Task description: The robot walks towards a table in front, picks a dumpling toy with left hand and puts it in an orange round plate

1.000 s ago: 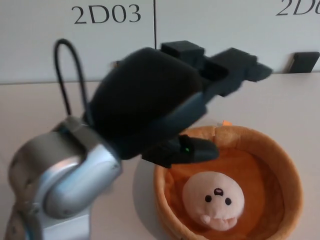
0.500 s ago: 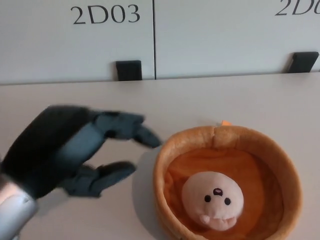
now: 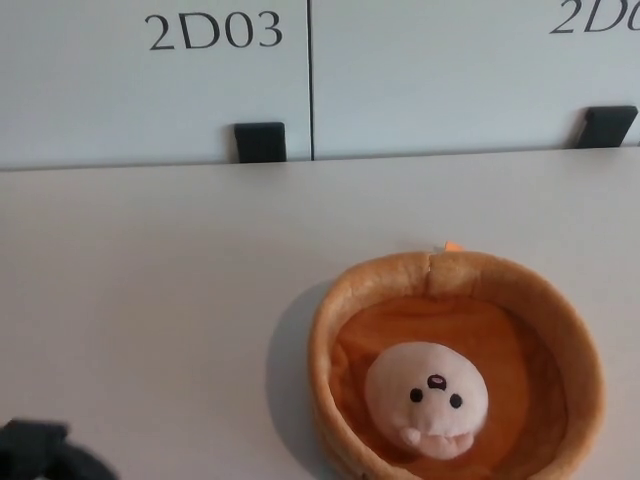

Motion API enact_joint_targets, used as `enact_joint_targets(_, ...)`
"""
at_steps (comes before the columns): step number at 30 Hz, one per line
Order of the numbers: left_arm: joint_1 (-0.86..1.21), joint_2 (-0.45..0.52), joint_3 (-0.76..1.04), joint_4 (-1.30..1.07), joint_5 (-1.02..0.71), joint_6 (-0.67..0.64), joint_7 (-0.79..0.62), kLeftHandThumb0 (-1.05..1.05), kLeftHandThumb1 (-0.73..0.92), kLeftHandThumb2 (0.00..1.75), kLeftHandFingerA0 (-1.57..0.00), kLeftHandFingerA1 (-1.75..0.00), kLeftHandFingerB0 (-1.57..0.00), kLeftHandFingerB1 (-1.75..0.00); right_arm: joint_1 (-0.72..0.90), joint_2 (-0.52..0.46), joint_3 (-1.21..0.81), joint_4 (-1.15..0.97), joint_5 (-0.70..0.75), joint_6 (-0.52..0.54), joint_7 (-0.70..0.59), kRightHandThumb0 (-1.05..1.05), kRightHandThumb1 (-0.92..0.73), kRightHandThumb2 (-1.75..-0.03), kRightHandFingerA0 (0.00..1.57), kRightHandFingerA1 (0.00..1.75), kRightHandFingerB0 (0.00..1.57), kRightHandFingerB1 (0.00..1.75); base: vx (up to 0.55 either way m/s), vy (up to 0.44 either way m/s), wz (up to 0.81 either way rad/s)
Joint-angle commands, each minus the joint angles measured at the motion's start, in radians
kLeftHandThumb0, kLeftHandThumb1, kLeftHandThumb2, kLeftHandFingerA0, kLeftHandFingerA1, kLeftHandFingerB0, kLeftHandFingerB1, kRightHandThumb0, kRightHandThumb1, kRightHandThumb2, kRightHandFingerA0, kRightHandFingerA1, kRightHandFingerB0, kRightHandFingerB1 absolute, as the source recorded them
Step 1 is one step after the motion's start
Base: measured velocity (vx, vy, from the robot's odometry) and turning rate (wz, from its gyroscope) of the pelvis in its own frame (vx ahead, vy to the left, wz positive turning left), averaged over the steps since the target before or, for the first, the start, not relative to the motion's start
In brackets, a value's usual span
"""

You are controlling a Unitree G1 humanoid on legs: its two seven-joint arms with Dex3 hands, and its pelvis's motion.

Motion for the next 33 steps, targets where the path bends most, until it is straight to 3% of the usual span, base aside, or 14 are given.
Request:
enact_joint_targets(1, 0.458, 0.287, 0.533, 0.29, -0.769, -0.438, -0.66, -0.5, 0.58, 0.58, -0.87, -0.47, -0.79, -0.44, 0.0, -0.013, -0.014, 0.207, 0.02, -0.127, -0.038, -0.2, -0.63, -0.58, 0.59, 0.48, 0.28, 0.35, 0.0, 0.0, 0.0)
enact_joint_targets(3, 0.502, 0.328, 0.524, 0.314, -0.701, -0.459, -0.66, -0.59, 0.45, 0.84, -0.76, -0.61, -0.69, -0.57, 0.004, -0.017, -0.013, 0.204, 0.018, -0.13, -0.038, -0.23, -0.62, -0.58, 0.6, 0.5, 0.28, 0.36, 0.0, 0.0, 0.0)
enact_joint_targets(6, 0.543, 0.364, 0.518, 0.35, -0.619, -0.485, -0.653, -0.46, 0.55, 0.59, -0.76, -0.44, -0.78, -0.45, 0.006, -0.021, -0.014, 0.208, 0.017, -0.135, -0.037, -0.22, -0.63, -0.58, 0.6, 0.5, 0.28, 0.35, 0.0, 0.0, 0.0)
enact_joint_targets(17, 0.508, 0.316, 0.27, 0.705, -0.247, -0.698, -0.24, -0.47, 0.65, 0.6, -0.85, -0.47, -0.77, -0.44, 0.001, -0.012, -0.025, 0.291, 0.032, -0.173, -0.04, -0.19, -0.63, -0.58, 0.61, 0.51, 0.29, 0.36, 0.0, 0.0, 0.0)
enact_joint_targets(18, 0.486, 0.313, 0.237, 0.771, -0.208, -0.728, -0.19, -0.49, 0.66, 0.61, -0.82, -0.46, -0.76, -0.43, -0.001, -0.009, -0.022, 0.305, 0.031, -0.178, -0.042, -0.17, -0.47, -0.94, 0.56, 0.71, 0.16, 0.51, 0.0, 0.0, 0.0)
enact_joint_targets(20, 0.471, 0.315, 0.217, 0.813, -0.182, -0.746, -0.156, -0.49, 0.66, 0.61, -0.82, -0.46, -0.76, -0.43, 0.004, -0.007, -0.022, 0.294, 0.03, -0.17, -0.041, -0.17, -0.47, -0.94, 0.56, 0.71, 0.16, 0.51, 0.0, 0.0, 0.0)
enact_joint_targets(22, 0.429, 0.32, 0.159, 0.91, -0.105, -0.76, -0.071, -0.53, 0.68, 0.61, -0.77, -0.45, -0.73, -0.43, 0.006, -0.008, -0.018, 0.291, 0.019, -0.165, -0.054, -0.21, -0.64, -0.58, 0.61, 0.52, 0.3, 0.36, 0.0, 0.0, 0.0)
enact_joint_targets(24, 0.407, 0.327, 0.1, 0.937, -0.026, -0.69, -0.009, -0.56, 0.7, 0.62, -0.78, -0.46, -0.68, -0.42, -0.01, -0.006, -0.016, 0.331, 0.015, -0.183, -0.064, -0.21, -0.63, -0.58, 0.61, 0.54, 0.29, 0.36, 0.0, 0.0, 0.0)
enact_joint_targets(26, 0.311, 0.368, -0.023, 1.081, 0.1, -0.603, 0.096, -0.58, 0.59, 0.93, -0.81, -0.66, -0.53, -0.54, -0.02, -0.002, -0.018, 0.339, 0.024, -0.186, -0.052, -0.16, -0.47, -0.94, 0.58, 0.72, 0.15, 0.51, 0.0, 0.0, 0.0)
enact_joint_targets(27, 0.185, 0.403, -0.143, 1.284, 0.199, -0.555, 0.207, -0.47, 0.71, 0.61, -0.78, -0.48, -0.58, -0.4, -0.03, 0.001, -0.014, 0.346, 0.016, -0.186, -0.061, -0.16, -0.45, -0.93, 0.58, 0.72, 0.17, 0.51, 0.0, 0.0, 0.0)
enact_joint_targets(28, 0.122, 0.402, -0.189, 1.363, 0.23, -0.504, 0.254, -0.46, 0.52, 0.91, -0.76, -0.67, -0.37, -0.5, -0.031, 0.002, -0.013, 0.336, 0.014, -0.179, -0.062, -0.2, -0.62, -0.58, 0.61, 0.53, 0.29, 0.36, 0.0, 0.0, 0.0)
enact_joint_targets(31, 0.036, 0.392, -0.25, 1.453, 0.255, -0.417, 0.32, -0.48, 0.51, 0.91, -0.83, -0.69, -0.29, -0.48, -0.031, 0.005, -0.014, 0.312, 0.017, -0.169, -0.056, -0.22, -0.62, -0.58, 0.61, 0.52, 0.29, 0.36, 0.0, 0.0, 0.0)
enact_joint_targets(32, -0.023, 0.368, -0.266, 1.491, 0.23, -0.361, 0.331, -0.45, 0.68, 0.6, -0.85, -0.55, -0.29, -0.33, -0.032, 0.006, -0.016, 0.301, 0.018, -0.166, -0.055, -0.17, -0.45, -0.93, 0.56, 0.7, 0.16, 0.51, 0.0, 0.0, 0.0)
enact_joint_targets(33, -0.074, 0.347, -0.289, 1.523, 0.229, -0.337, 0.349, -0.49, 0.51, 0.93, -0.71, -0.66, -0.2, -0.46, -0.036, 0.006, -0.015, 0.299, 0.017, -0.161, -0.053, -0.16, -0.46, -0.93, 0.57, 0.7, 0.14, 0.5, 0.0, 0.0, 0.0)
